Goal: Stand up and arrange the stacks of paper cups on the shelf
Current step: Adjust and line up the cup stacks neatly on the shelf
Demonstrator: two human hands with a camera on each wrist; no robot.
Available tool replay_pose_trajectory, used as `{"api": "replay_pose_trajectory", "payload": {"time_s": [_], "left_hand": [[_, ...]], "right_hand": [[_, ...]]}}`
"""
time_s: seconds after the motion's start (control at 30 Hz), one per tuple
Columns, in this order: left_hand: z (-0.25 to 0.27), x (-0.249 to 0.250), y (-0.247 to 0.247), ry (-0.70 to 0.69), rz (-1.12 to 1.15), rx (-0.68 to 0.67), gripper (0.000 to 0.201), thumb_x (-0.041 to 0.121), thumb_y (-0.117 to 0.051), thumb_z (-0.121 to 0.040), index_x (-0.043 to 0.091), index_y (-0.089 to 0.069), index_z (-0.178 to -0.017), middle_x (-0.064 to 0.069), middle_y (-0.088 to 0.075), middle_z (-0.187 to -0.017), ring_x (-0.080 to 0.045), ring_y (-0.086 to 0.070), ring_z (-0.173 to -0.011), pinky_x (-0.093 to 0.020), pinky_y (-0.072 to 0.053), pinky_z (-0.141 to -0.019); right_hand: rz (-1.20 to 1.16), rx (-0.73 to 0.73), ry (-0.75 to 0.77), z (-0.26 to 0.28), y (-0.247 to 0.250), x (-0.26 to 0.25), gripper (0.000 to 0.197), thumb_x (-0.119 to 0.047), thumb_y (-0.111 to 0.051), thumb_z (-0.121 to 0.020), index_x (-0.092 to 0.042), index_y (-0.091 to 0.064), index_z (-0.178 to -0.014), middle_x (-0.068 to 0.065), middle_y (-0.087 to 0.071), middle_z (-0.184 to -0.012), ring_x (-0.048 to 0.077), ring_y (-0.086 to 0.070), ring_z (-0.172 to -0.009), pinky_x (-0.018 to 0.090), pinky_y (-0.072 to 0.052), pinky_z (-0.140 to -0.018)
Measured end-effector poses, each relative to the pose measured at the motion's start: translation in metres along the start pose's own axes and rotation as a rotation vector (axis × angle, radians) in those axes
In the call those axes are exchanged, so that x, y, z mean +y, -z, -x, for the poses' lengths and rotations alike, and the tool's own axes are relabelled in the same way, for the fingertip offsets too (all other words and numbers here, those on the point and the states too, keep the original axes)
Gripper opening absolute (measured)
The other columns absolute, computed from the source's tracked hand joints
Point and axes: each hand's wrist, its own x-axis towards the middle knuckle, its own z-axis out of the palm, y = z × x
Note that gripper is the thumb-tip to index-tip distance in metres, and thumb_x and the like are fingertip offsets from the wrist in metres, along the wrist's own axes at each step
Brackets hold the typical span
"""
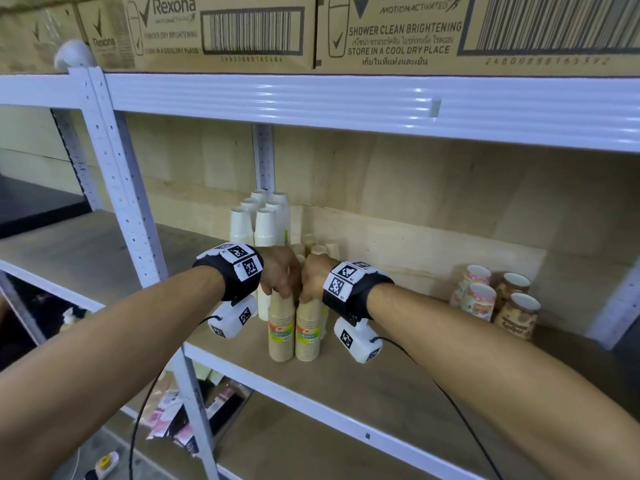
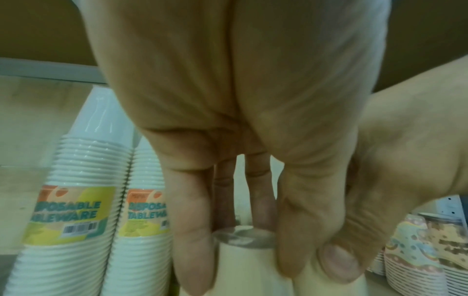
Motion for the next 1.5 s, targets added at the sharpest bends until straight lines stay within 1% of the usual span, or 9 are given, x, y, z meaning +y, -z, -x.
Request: {"api": "replay_pose_trajectory", "payload": {"time_s": [0.17, 0.27, 0.37, 0.57, 0.73, 0.87, 1.0, 1.23, 1.5], "left_hand": [[-0.001, 0.024, 0.006, -0.050, -0.061, -0.043, 0.030, 0.011, -0.073, -0.076, 0.007, -0.069, -0.106, -0.014, -0.070, -0.107, -0.029, -0.072, -0.092, -0.039, -0.061, -0.079], [-0.005, 0.041, 0.013, -0.088, -0.056, -0.080, 0.029, 0.010, -0.074, -0.074, 0.009, -0.069, -0.103, -0.017, -0.070, -0.107, -0.030, -0.072, -0.092, -0.041, -0.061, -0.079], [-0.012, 0.061, 0.021, -0.133, -0.064, -0.041, 0.021, 0.009, -0.074, -0.073, 0.013, -0.070, -0.093, -0.012, -0.069, -0.090, -0.023, -0.067, -0.071, -0.029, -0.060, -0.059], [-0.037, 0.100, 0.031, -0.197, -0.010, 0.056, 0.016, 0.007, -0.074, -0.074, 0.013, -0.071, -0.088, -0.008, -0.068, -0.082, -0.016, -0.065, -0.057, -0.023, -0.052, -0.048], [-0.078, 0.126, 0.034, -0.272, -0.020, 0.181, 0.017, 0.012, -0.076, -0.071, 0.024, -0.069, -0.081, -0.002, -0.067, -0.094, -0.023, -0.068, -0.088, -0.032, -0.058, -0.072], [-0.107, 0.141, 0.033, -0.297, -0.016, 0.279, 0.018, 0.010, -0.075, -0.075, 0.020, -0.069, -0.089, 0.004, -0.058, -0.091, -0.018, -0.061, -0.088, -0.026, -0.053, -0.073], [-0.136, 0.155, 0.032, -0.332, 0.000, 0.311, 0.022, 0.011, -0.074, -0.077, 0.015, -0.069, -0.098, 0.000, -0.058, -0.100, -0.018, -0.060, -0.090, -0.026, -0.053, -0.075], [-0.174, 0.163, 0.026, -0.366, 0.043, 0.359, 0.023, 0.011, -0.070, -0.079, 0.017, -0.069, -0.101, -0.002, -0.063, -0.114, -0.019, -0.062, -0.096, -0.029, -0.055, -0.081], [-0.203, 0.170, 0.019, -0.392, 0.133, 0.360, 0.020, 0.006, -0.066, -0.080, 0.013, -0.073, -0.097, -0.003, -0.068, -0.107, -0.021, -0.064, -0.095, -0.025, -0.050, -0.074]], "right_hand": [[0.031, -0.008, 0.000, 0.009, 0.007, 0.011, 0.034, -0.018, -0.074, -0.083, -0.003, -0.066, -0.112, 0.006, -0.057, -0.091, 0.018, -0.054, -0.082, 0.020, -0.034, -0.047], [0.029, 0.032, -0.071, 0.015, 0.012, 0.026, 0.036, -0.020, -0.074, -0.083, -0.004, -0.066, -0.113, 0.006, -0.057, -0.092, 0.017, -0.055, -0.080, 0.022, -0.037, -0.047], [0.036, 0.092, -0.133, 0.021, 0.021, 0.047, 0.031, -0.020, -0.071, -0.086, -0.004, -0.067, -0.112, 0.003, -0.055, -0.085, 0.016, -0.052, -0.079, 0.022, -0.035, -0.048], [0.031, 0.183, -0.282, 0.030, 0.042, 0.096, 0.026, -0.018, -0.076, -0.079, -0.003, -0.068, -0.099, 0.007, -0.060, -0.086, 0.019, -0.058, -0.074, 0.021, -0.035, -0.045], [0.003, 0.266, -0.397, 0.025, 0.053, 0.142, 0.036, -0.017, -0.078, -0.075, -0.010, -0.046, -0.062, 0.004, -0.049, -0.069, 0.020, -0.053, -0.072, 0.022, -0.030, -0.045], [0.044, 0.301, -0.441, 0.017, 0.056, 0.170, 0.024, -0.026, -0.073, -0.079, -0.006, -0.066, -0.091, 0.005, -0.054, -0.081, 0.021, -0.051, -0.076, 0.026, -0.041, -0.063], [-0.001, 0.351, -0.497, 0.001, 0.059, 0.200, 0.020, -0.017, -0.075, -0.078, -0.006, -0.062, -0.089, 0.009, -0.059, -0.091, 0.022, -0.059, -0.079, 0.023, -0.038, -0.056], [-0.021, 0.410, -0.491, -0.024, 0.051, 0.241, 0.033, -0.020, -0.067, -0.084, -0.008, -0.058, -0.113, 0.011, -0.054, -0.111, 0.029, -0.060, -0.100, 0.028, -0.048, -0.074], [-0.063, 0.395, -0.527, -0.050, 0.047, 0.264, 0.018, -0.022, -0.064, -0.070, -0.022, -0.048, -0.079, 0.005, -0.057, -0.096, 0.022, -0.055, -0.080, 0.028, -0.045, -0.065]]}}
